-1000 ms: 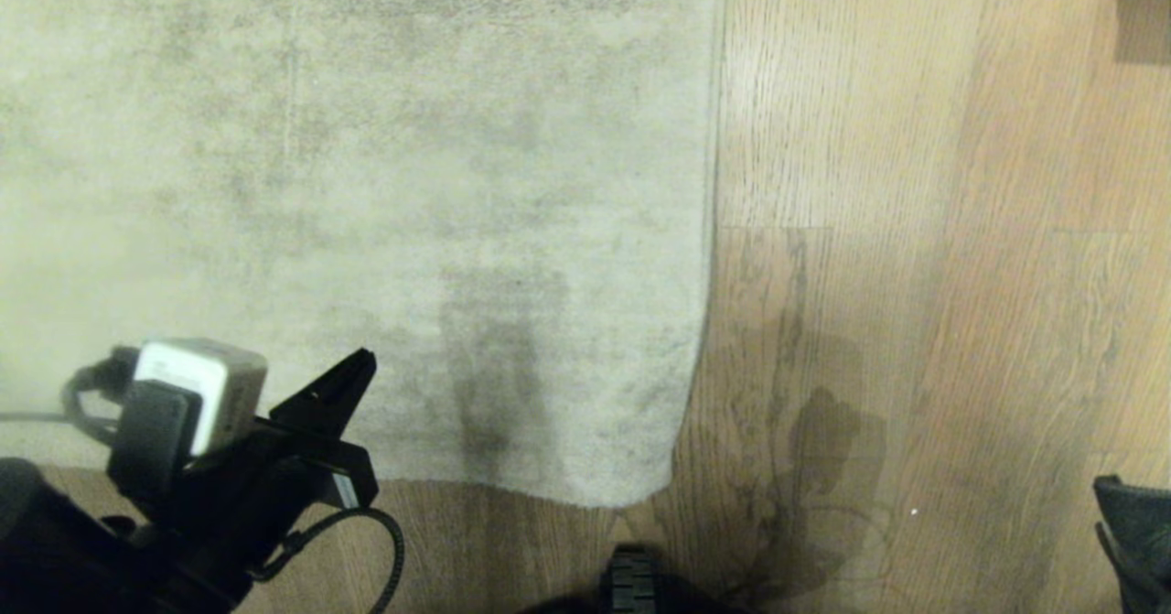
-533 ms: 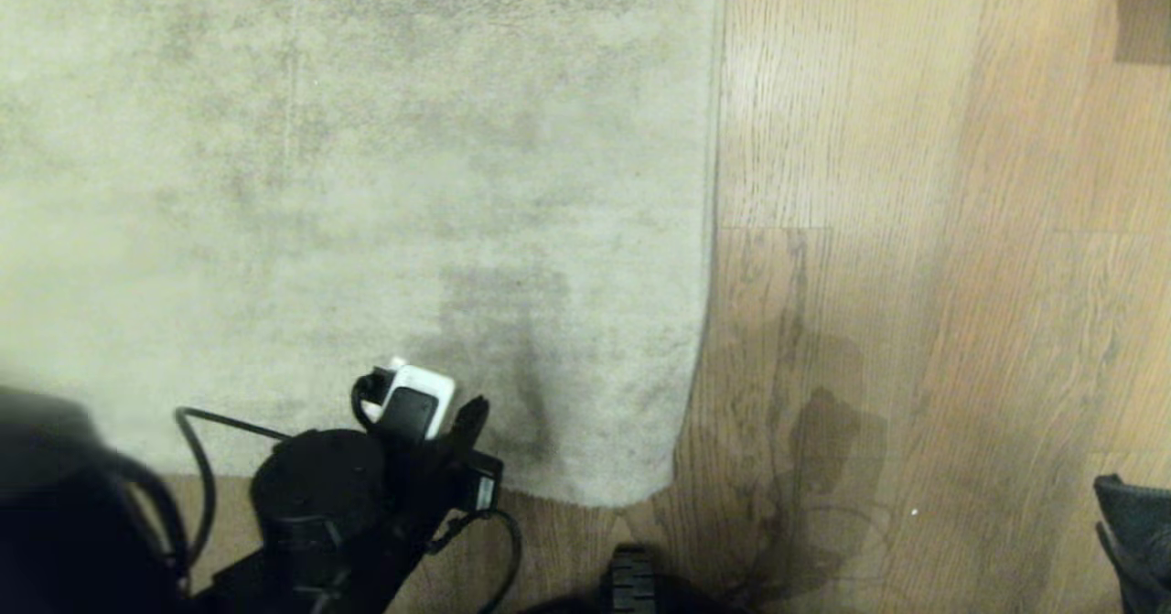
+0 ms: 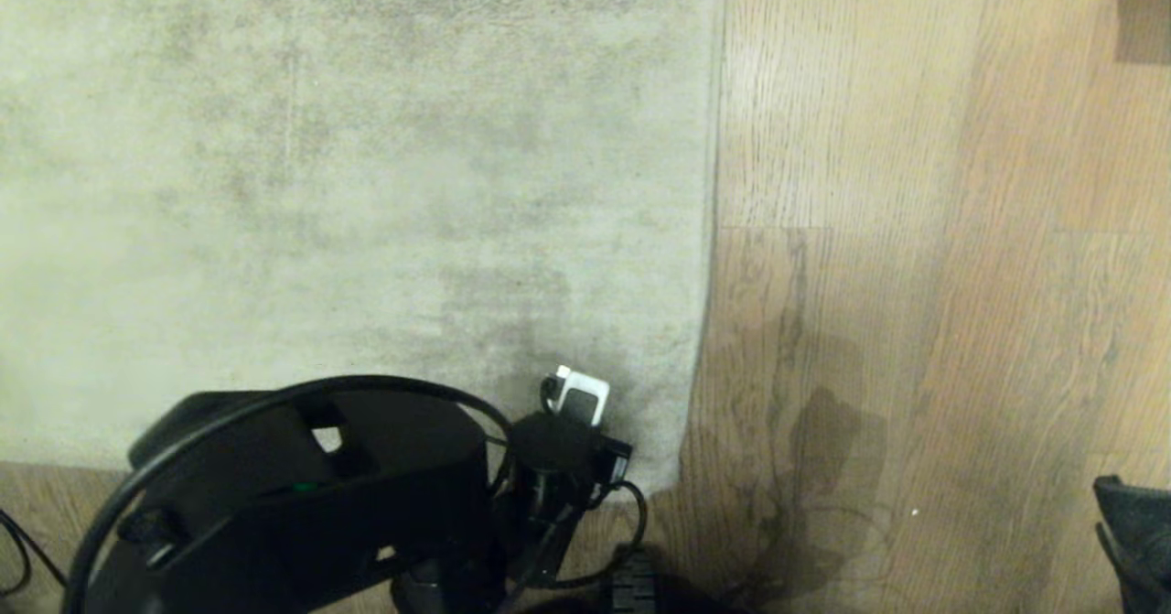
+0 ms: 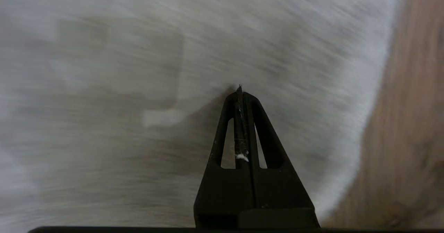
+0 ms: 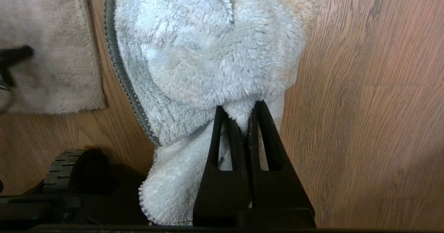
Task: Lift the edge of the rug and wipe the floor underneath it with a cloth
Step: Lay down the carpet
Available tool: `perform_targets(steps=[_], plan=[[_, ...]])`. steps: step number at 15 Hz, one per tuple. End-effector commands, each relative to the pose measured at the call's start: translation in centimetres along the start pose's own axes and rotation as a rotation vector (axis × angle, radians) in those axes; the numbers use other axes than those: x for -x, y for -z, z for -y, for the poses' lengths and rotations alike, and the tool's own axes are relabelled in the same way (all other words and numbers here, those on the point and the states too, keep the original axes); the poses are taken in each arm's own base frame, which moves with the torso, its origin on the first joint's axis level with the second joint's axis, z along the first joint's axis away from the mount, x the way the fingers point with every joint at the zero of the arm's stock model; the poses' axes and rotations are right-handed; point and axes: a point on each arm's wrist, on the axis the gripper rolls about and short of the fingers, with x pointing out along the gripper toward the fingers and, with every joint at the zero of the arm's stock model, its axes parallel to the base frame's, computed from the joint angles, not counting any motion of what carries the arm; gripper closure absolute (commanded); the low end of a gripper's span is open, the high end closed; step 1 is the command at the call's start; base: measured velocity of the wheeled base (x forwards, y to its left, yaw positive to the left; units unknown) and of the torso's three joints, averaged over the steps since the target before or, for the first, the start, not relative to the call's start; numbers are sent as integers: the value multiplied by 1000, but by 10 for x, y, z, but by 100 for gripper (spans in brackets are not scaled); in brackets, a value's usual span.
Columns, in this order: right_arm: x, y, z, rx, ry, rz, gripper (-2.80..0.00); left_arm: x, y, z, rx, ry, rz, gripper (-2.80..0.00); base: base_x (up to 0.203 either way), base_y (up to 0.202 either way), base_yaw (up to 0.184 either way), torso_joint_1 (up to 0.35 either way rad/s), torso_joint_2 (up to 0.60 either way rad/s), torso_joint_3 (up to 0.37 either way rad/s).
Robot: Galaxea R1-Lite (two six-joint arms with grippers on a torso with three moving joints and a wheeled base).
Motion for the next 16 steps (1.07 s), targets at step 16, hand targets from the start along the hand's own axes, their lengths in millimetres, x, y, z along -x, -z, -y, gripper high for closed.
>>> perform_targets(steps=[16], plan=[[0,0,0,-1,0,-1,0,-1,-35,11,74,11,108,0,0,0,0,0,0,0]])
